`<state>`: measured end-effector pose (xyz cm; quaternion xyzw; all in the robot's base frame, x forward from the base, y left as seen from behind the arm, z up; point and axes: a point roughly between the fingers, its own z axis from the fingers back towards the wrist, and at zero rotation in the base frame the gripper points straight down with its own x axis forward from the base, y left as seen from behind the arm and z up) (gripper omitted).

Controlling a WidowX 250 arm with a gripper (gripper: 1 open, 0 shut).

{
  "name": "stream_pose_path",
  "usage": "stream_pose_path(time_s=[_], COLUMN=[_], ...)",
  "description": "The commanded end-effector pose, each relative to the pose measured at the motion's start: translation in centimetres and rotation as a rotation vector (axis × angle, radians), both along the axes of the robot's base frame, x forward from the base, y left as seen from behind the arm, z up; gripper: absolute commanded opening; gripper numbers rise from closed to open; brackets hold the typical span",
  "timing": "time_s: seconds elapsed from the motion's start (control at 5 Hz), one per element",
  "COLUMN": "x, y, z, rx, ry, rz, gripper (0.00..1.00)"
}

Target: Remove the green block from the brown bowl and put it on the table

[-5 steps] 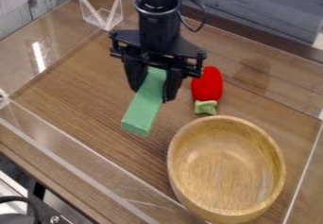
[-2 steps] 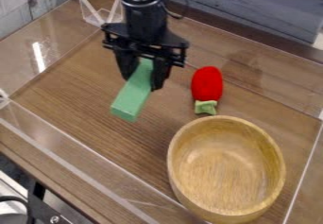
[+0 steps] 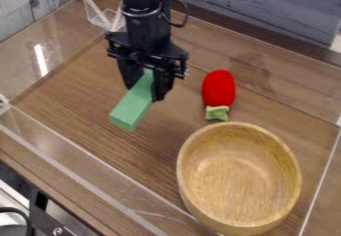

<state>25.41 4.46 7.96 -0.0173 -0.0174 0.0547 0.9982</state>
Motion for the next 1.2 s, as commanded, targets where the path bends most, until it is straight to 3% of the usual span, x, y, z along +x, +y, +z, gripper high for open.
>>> stream_pose_path(time_s=[0.0, 0.4, 1.0], x=[2.0, 2.3, 4.8], y=[-0.5, -2.0, 1.6], z=[1.1, 2.1, -0.4], rx=[0.002, -0.004, -0.037], ry=[-0.054, -0.054, -0.122], rz=[-0.003, -0.027, 0.094], gripper=[1.00, 1.00, 1.00])
